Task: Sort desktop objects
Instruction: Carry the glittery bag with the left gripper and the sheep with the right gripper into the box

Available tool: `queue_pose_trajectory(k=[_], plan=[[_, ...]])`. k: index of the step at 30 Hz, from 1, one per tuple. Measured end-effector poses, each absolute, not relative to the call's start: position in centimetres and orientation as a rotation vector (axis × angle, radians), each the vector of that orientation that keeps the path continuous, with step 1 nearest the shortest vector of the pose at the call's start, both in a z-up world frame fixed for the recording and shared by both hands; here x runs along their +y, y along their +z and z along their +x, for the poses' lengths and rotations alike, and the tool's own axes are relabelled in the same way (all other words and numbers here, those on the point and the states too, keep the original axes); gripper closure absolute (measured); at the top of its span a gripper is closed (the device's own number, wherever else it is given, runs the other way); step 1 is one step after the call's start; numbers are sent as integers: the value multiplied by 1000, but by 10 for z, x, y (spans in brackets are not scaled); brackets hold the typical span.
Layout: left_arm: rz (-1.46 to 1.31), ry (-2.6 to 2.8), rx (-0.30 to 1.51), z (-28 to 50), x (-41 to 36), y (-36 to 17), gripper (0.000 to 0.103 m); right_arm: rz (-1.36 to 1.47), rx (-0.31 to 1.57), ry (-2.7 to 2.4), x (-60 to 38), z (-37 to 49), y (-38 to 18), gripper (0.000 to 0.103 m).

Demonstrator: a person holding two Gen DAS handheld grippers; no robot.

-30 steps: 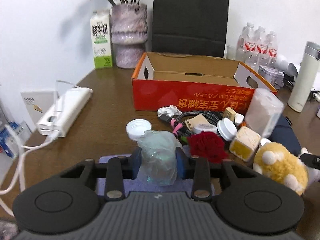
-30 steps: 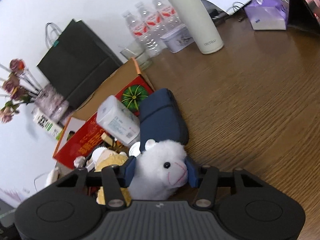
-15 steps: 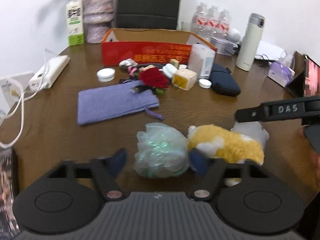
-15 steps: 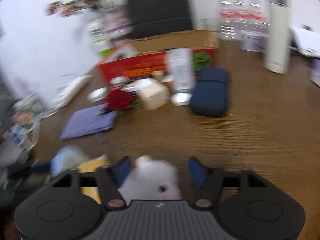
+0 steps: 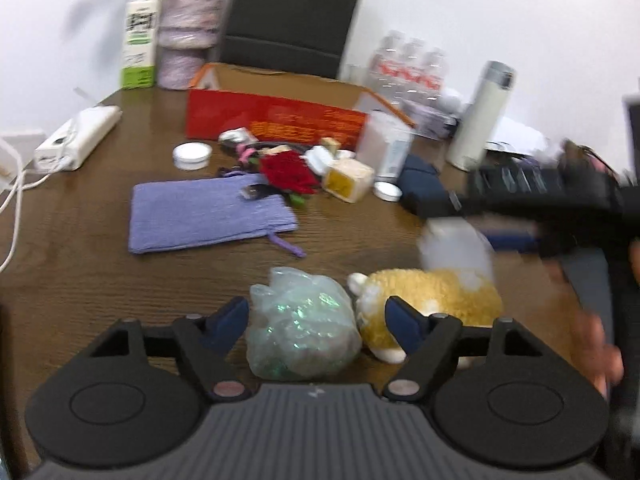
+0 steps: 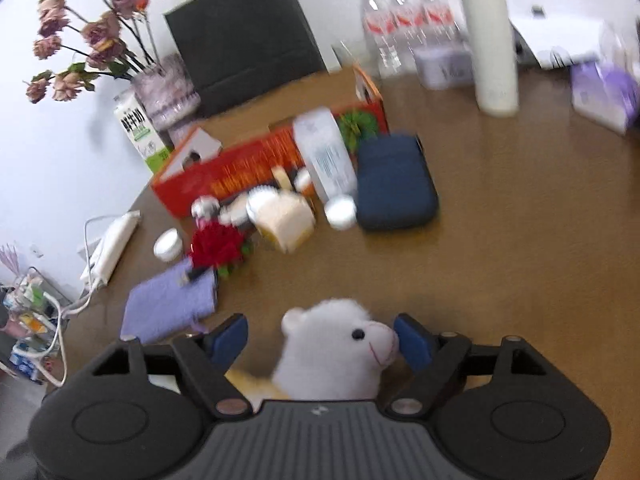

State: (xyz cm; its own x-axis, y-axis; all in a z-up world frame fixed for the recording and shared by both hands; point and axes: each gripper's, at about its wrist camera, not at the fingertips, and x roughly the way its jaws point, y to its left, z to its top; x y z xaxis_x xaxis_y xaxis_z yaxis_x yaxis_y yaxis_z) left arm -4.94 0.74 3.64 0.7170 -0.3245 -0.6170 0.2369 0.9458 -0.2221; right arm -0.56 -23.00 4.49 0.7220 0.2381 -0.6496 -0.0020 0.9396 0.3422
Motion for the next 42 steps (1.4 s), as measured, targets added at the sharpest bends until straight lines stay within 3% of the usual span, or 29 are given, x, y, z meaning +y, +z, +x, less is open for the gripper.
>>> queue_pose_trajectory(k=[7,9,10,14,18,22,26,29,33,42], plan=[[-216,-292,776,-27,34,28,23,66,847,103,-205,9,39,25],[-215,-318,824,-21,27,24,42,-24,871,96,-191,17,27,31],[-187,-310,818,-22,22,24,68,-59,889,82,-186,21,21,42],[-206,-294,806,-28,27,33,70,-64,846,135,-183,16,25,48],[-203,-299,667,-21,42,86,69,-16,658,189,-195,0,81,50],[-82,-282,568,46,30,146,68,1,447,160,-210,32,148,49],[21,-186,579,143,8,168,64,-34,399,133,-214,112,188,49],[41,-85,667,221,-2,146,66,-158,463,113,-202,189,176,49],[44,11,824,296,-6,102,68,-124,608,75,-205,274,143,49],[117,-21,968,319,-14,52,67,-296,857,18,-192,345,45,48]])
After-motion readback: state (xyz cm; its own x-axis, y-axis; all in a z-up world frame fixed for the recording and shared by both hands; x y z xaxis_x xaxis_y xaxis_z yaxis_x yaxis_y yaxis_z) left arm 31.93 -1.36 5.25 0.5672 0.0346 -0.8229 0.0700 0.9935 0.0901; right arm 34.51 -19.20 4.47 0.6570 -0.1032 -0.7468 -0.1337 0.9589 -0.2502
